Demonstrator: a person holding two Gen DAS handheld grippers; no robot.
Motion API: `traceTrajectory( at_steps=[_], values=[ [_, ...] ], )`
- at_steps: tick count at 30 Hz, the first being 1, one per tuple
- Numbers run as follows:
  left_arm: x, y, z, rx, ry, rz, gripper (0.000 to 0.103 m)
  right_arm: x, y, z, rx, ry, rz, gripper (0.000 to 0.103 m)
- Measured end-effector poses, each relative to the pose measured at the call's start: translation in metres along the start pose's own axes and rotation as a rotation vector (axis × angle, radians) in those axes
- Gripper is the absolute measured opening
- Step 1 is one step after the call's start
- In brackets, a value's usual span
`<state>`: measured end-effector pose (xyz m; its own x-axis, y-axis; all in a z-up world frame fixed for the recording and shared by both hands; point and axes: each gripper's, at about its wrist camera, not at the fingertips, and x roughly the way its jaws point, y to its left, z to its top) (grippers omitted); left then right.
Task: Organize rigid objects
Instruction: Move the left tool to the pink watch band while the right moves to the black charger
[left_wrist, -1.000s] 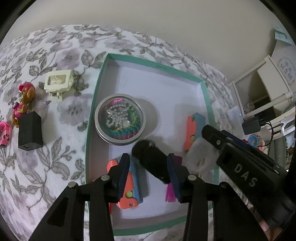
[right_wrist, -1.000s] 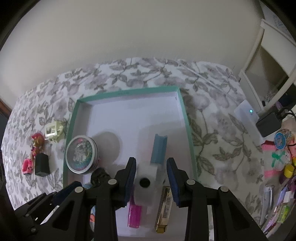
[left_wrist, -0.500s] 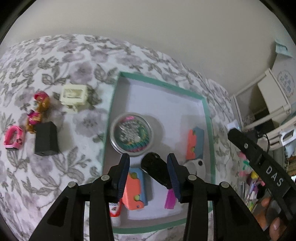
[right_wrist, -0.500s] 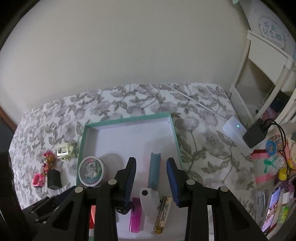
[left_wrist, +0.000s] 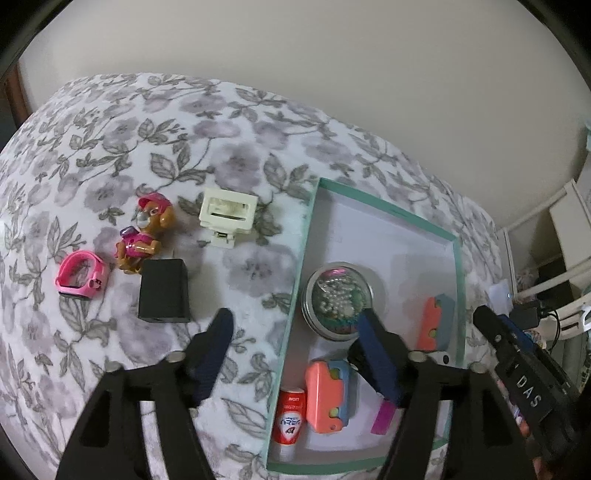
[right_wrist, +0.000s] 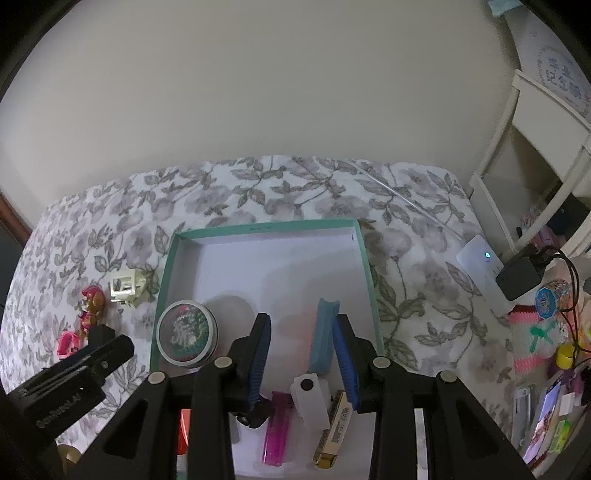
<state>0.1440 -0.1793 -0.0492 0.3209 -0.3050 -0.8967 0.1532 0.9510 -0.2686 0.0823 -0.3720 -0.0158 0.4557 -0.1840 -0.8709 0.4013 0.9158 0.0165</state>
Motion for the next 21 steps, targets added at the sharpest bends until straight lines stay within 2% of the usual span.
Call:
traceTrajectory(
  at_steps=[2, 5, 7, 10, 14, 21],
  values=[
    [0.001, 0.002, 0.000, -0.007, 0.001, 0.008, 0.074, 0.003, 0.004, 0.000, -0.014, 0.005, -0.003, 0.053],
    [0.001, 0.006, 0.002, -0.013, -0.007, 0.037, 0.076, 0.003, 0.007, 0.000, -0.026, 0.003, -0.009, 0.057],
    [0.000, 0.011, 0.004, -0.025, -0.014, 0.052, 0.085, 0.003, 0.007, 0.000, -0.028, -0.001, -0.012, 0.060],
    [-0.001, 0.016, 0.005, -0.038, -0.025, 0.062, 0.088, 0.003, 0.008, 0.001, -0.028, -0.004, -0.015, 0.065],
    [-0.003, 0.020, 0.007, -0.041, -0.042, 0.092, 0.095, 0.003, 0.010, 0.001, -0.040, -0.010, -0.021, 0.080],
    [-0.007, 0.022, 0.009, -0.035, -0.078, 0.118, 0.096, 0.002, 0.013, 0.002, -0.053, -0.017, -0.029, 0.086]
  ],
)
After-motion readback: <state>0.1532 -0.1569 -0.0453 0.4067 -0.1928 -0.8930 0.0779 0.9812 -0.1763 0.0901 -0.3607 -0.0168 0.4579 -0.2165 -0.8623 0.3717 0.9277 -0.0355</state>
